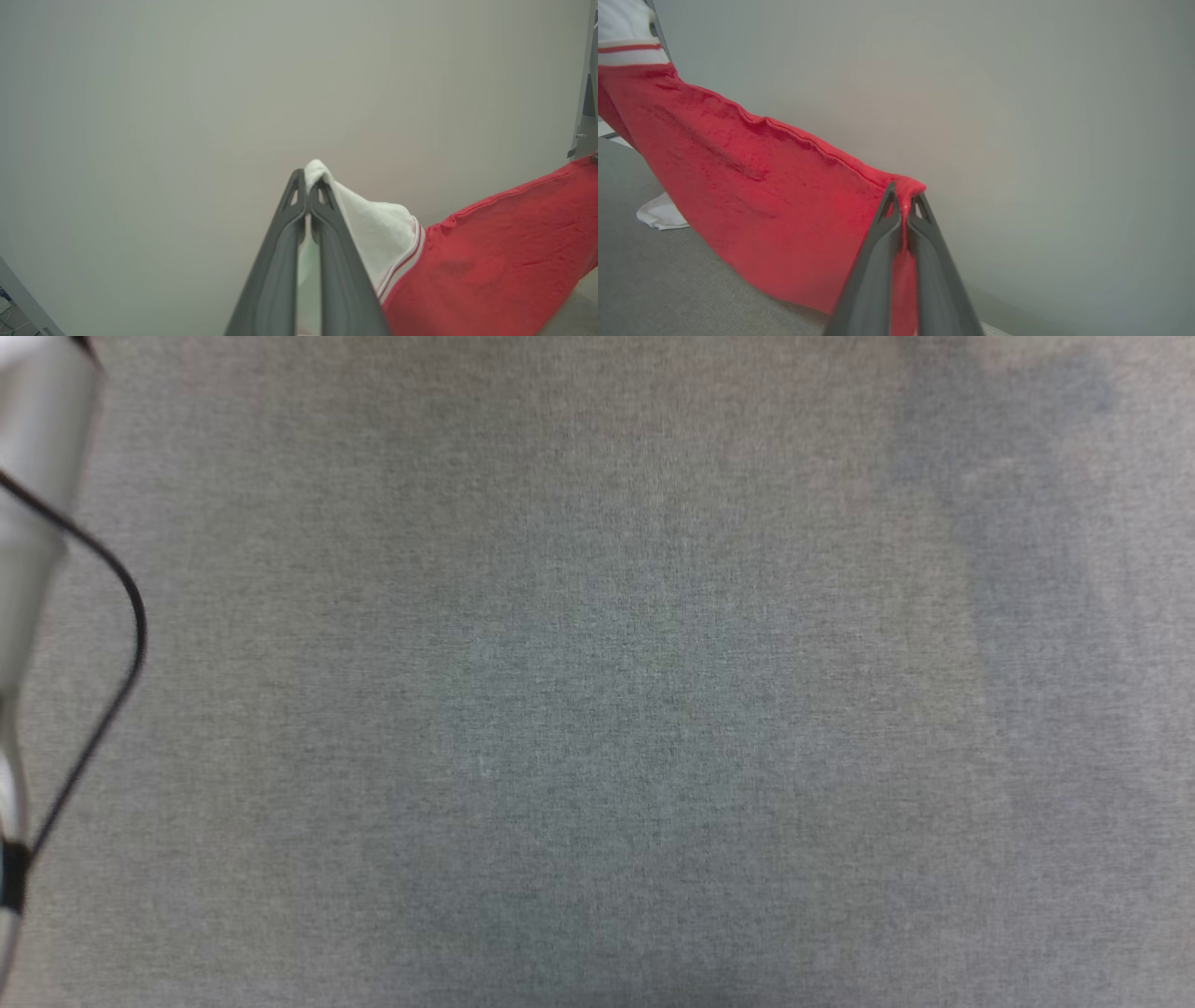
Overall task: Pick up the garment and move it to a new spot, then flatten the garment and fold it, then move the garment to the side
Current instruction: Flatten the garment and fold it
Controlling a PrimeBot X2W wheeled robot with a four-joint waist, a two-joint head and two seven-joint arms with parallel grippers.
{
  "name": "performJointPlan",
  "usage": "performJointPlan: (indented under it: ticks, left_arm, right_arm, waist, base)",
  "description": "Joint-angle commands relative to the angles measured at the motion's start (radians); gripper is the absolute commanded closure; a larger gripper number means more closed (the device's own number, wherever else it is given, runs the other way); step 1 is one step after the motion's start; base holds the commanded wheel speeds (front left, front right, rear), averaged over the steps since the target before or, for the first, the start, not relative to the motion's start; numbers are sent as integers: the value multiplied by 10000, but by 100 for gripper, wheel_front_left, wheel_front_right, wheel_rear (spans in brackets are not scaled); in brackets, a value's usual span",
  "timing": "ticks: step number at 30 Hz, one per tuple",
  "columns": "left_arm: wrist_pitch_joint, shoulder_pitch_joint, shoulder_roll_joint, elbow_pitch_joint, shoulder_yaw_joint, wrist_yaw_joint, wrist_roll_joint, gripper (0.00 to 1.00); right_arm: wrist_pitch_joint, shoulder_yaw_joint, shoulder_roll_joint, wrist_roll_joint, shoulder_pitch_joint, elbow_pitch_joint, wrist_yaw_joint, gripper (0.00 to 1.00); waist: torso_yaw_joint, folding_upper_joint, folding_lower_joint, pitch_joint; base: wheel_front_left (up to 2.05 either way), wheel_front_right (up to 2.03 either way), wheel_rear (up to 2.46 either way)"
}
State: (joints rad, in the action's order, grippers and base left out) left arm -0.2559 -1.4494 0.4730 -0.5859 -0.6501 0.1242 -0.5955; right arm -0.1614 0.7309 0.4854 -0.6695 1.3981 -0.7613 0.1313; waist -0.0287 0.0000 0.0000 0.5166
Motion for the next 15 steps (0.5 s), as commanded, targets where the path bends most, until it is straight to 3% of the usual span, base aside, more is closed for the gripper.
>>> performJointPlan:
  ticks: [1,9,15]
  left_arm:
    - [-56,727,178,297,154,-190,63,100]
    - [-57,4908,686,2251,475,-970,-181,100]
    - [-27,8033,1043,3541,166,-1711,-513,100]
  right_arm:
    - [-65,322,135,-106,-474,152,-6,100]
    - [-116,1457,909,-1162,-2945,1107,-6,100]
    - [-122,1850,1642,-1800,-4807,1871,-6,100]
  waist:
    - [106,0,0,-631]
    - [258,0,0,-2023]
    - [393,0,0,-2932]
  base:
    - [0,0,0]
    - [0,0,0]
    - [0,0,0]
